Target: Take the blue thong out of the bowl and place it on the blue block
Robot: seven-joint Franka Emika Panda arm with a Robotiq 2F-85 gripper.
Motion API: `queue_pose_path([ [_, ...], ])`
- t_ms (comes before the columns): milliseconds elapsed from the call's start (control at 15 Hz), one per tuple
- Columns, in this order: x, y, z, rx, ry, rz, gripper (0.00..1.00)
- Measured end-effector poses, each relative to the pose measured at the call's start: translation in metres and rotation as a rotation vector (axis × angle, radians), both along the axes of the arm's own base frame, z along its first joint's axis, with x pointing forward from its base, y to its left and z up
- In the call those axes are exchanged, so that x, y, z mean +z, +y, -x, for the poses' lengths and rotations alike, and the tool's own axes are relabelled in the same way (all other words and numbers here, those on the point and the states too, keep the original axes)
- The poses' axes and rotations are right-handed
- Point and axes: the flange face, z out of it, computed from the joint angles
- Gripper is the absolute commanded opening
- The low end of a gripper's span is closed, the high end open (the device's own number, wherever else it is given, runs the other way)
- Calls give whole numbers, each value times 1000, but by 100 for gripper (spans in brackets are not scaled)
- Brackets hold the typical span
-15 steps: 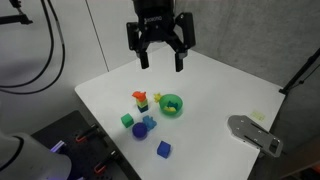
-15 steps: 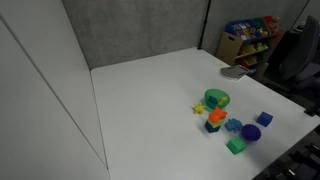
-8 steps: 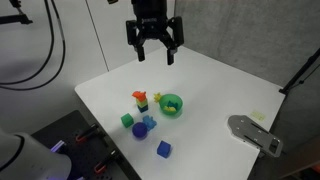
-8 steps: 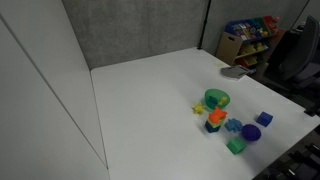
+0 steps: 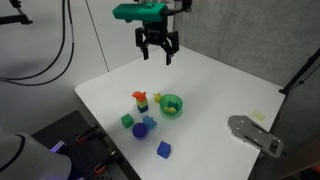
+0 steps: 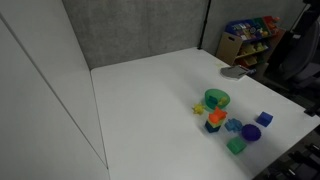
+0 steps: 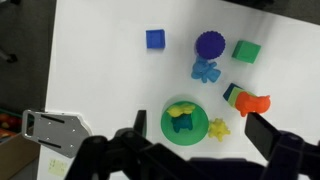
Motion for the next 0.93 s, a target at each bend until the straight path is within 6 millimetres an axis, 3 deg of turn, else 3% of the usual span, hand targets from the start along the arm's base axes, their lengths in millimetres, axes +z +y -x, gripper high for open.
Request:
queue_pose_path([
  [467,-92,12,-62,-30,-29,-66,100],
  [933,-189,33,-101,-77,-42,-53,100],
])
